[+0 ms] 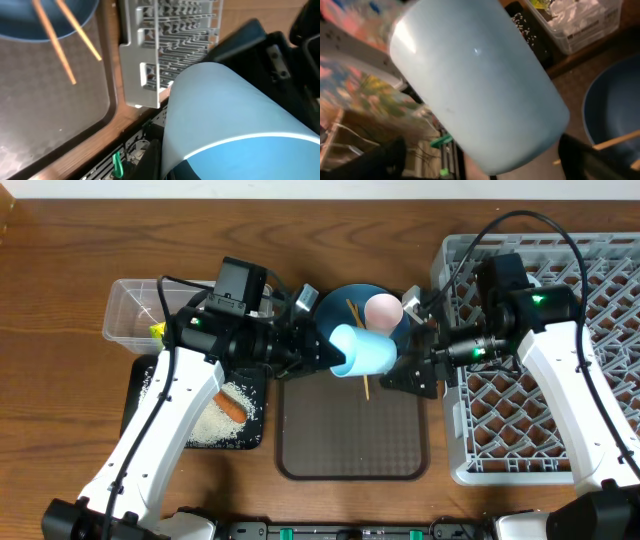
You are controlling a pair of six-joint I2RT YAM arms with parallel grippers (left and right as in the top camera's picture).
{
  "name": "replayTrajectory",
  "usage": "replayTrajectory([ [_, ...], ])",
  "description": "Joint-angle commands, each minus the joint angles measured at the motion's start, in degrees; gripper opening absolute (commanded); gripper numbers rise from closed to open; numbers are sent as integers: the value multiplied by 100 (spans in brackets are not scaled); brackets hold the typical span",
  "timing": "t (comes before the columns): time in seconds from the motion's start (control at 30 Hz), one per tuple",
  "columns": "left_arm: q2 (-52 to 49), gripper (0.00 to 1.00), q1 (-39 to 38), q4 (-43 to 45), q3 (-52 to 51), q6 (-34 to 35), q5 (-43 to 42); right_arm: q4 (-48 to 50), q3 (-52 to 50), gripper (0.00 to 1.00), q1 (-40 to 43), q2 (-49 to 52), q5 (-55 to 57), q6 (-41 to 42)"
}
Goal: Sort waste into correct bins and load items into the dishwasher rack
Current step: 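Grasp the light-blue cup with the right gripper from the left gripper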
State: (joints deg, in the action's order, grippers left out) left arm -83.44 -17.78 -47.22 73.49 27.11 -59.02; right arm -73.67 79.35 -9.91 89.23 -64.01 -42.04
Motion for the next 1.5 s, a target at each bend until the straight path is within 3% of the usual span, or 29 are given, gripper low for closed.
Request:
replayTrajectory([
  [0.0,-35,6,81,258,-52,-96,-997,15,28,98,-22,-46,105,-24],
  [0.1,-35,6,267,501,-50,-98,-1958,4,28,98,-17,-46,103,70],
  [0.2,-35,6,417,487,-50,-221,-2317,-2,28,98,39,-46,98,59],
  [0.8,-37,6,518,398,-52,-640,-2240,-1475,28,99,404,-46,-1589,-3394],
  [1.17,-37,6,136,98,-55,-809,-2063,-1228,28,99,404,-46,-2347,-3753],
  [1.47,-37,6,-85,103,-55,-807,-1976,-1231,28,77,385,-46,-2212,-3727],
])
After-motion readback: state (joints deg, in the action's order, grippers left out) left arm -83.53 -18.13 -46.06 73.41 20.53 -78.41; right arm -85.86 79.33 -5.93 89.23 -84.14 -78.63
